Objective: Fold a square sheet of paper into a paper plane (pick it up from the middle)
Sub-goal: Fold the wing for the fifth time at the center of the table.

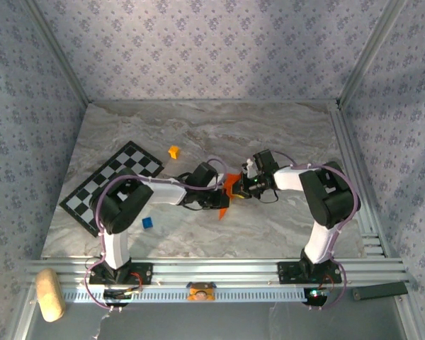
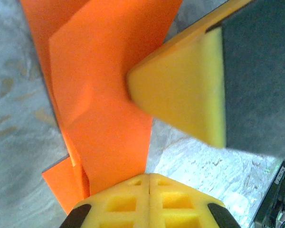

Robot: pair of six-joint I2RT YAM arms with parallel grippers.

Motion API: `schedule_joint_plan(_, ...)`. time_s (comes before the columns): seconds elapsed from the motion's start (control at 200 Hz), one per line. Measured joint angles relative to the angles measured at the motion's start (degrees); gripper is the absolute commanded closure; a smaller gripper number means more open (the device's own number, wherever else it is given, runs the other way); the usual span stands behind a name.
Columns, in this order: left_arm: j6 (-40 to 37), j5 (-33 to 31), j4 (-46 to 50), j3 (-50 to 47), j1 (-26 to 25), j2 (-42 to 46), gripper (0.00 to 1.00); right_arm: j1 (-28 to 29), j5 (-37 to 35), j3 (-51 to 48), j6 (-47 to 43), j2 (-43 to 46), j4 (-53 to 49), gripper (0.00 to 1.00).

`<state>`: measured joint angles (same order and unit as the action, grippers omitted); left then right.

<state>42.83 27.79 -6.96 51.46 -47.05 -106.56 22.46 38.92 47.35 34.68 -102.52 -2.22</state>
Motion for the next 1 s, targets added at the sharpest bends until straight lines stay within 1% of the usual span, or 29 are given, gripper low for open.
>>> schedule_joint_plan(0.2,-1.0,1.4,-1.2,-3.0,0.0,1.7,1.00,-2.0,-1.7,-0.3,0.0,5.5,-1.2,0.89)
schedule_joint_plan(0.365,-1.4,1.5,-1.9,-3.3,0.0,1.7,1.00,-2.1,-0.6,-0.4,-0.5,9.0,-0.5,0.89)
schedule_joint_plan(0.55,-1.4,1.5,-2.1,-3.3,0.0,1.7,1.00,1.1,0.8,-0.9,-1.9,8.7,-0.4,0.89)
schedule_joint_plan(0.695,-1.4,1.5,-2.1,-3.3,0.0,1.7,1.00,3.8,0.5,-0.9,-3.4,6.4,-0.6,0.91)
schedule_joint_plan(0.865,-1.4,1.5,-2.4,-3.5,0.0,1.7,1.00,2.6,-2.1,-0.9,-3.7,1.8,-0.8,0.91)
schedule_joint_plan(1.0,-1.2,1.6,-3.9,-4.2,0.0,1.7,1.00,1.0,-1.1,-0.9,-3.6,0.9,-0.6,0.91)
